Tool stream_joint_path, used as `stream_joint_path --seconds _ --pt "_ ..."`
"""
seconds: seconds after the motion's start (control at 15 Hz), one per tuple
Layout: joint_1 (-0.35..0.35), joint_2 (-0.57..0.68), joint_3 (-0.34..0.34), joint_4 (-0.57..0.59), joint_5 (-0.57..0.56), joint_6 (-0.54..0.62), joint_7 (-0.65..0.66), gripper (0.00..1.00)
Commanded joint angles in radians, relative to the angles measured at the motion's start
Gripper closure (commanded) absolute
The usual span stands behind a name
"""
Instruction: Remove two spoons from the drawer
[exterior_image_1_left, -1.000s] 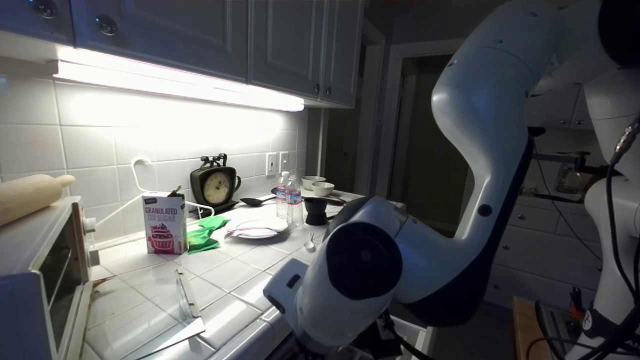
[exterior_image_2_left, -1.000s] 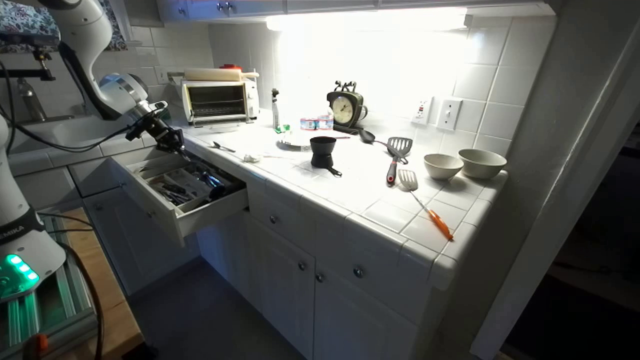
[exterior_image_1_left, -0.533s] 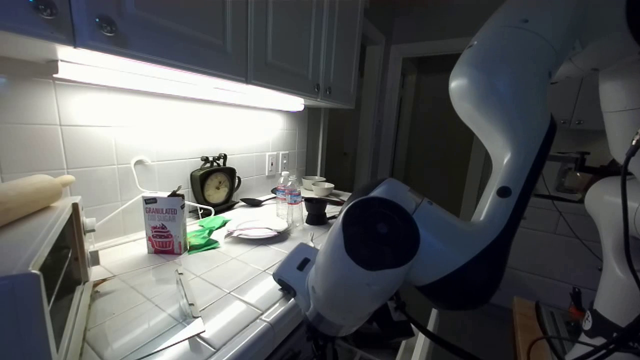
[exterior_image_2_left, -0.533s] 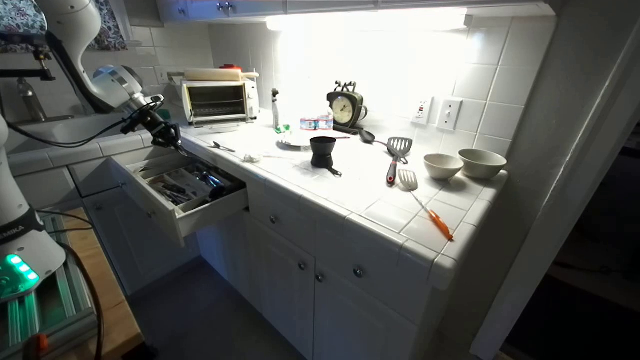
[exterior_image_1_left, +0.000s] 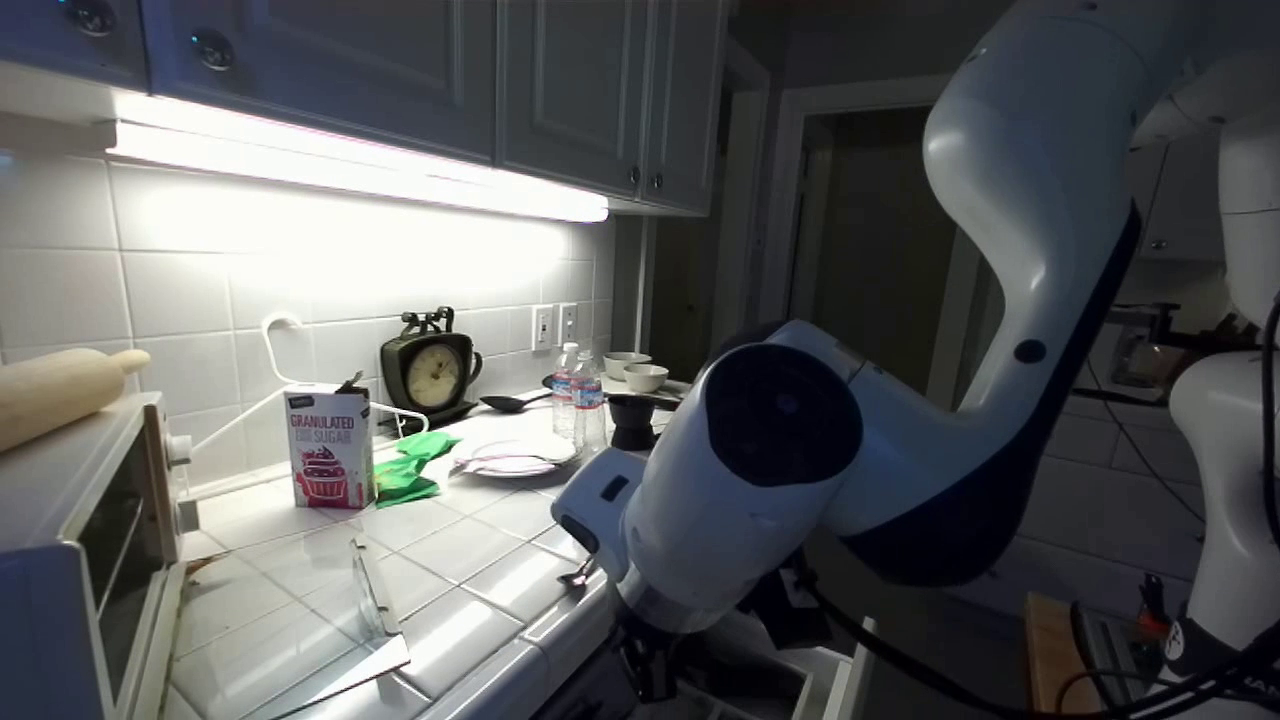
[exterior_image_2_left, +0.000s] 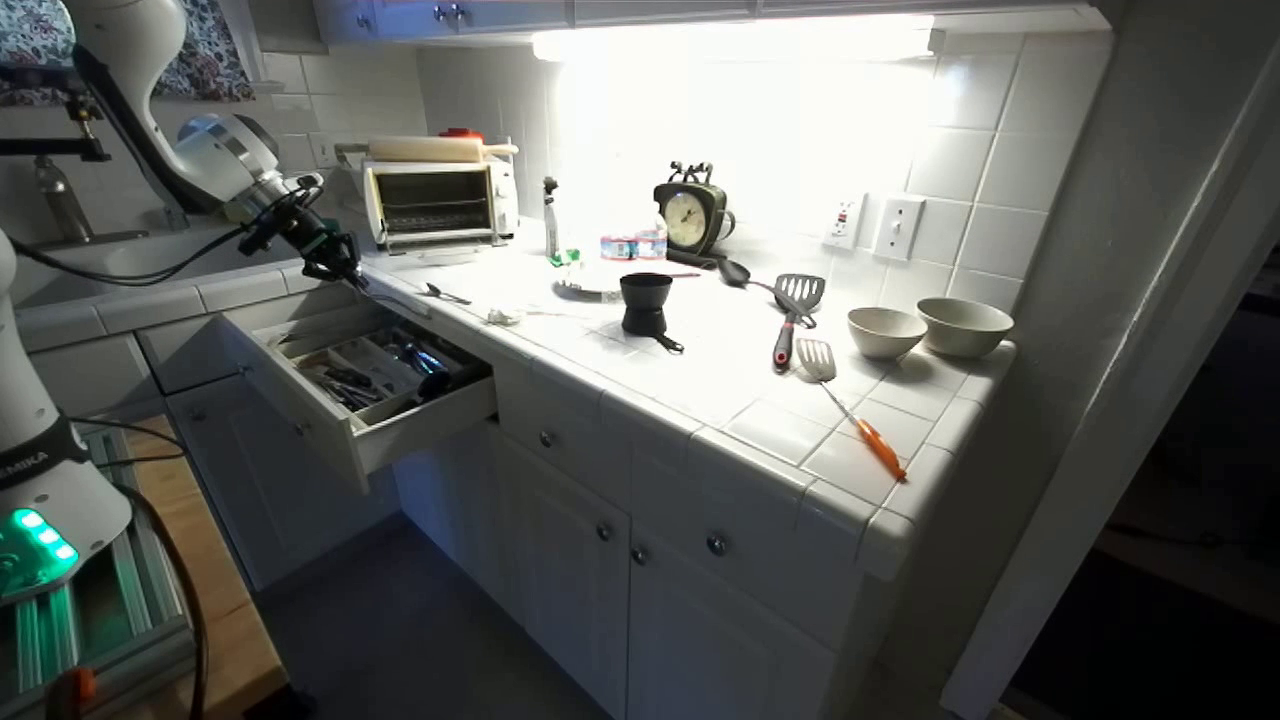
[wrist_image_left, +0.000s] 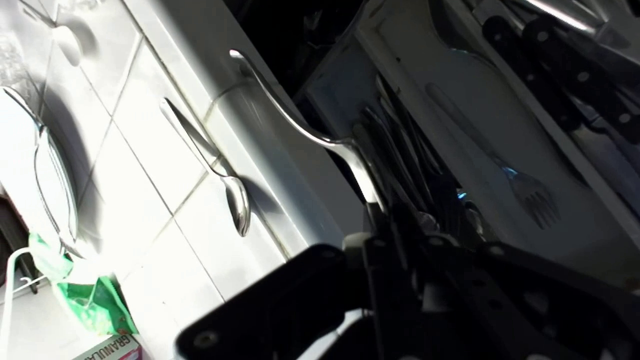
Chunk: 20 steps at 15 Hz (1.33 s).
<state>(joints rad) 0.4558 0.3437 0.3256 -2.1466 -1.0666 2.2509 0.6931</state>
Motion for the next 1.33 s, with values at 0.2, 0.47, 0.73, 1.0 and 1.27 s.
stream_joint_path --seconds 0.2,0.47,0.73,1.0,1.27 --pt "-0.008 -0.067 0.006 -0.03 0.048 -0.029 -0.045 0.98" --pt "-0.014 -0.085 0.004 -0.026 0.045 -0.042 -0.042 0.98" --pt "-0.021 -0.084 -0.003 -0.011 0.028 -0.045 -0.033 0.98" --pt "-0.023 -0.068 -0.015 0.01 0.007 -0.055 -0.017 0.98" --pt "-0.029 -0.047 -0.028 0.034 0.008 -0.047 -0.016 0.98"
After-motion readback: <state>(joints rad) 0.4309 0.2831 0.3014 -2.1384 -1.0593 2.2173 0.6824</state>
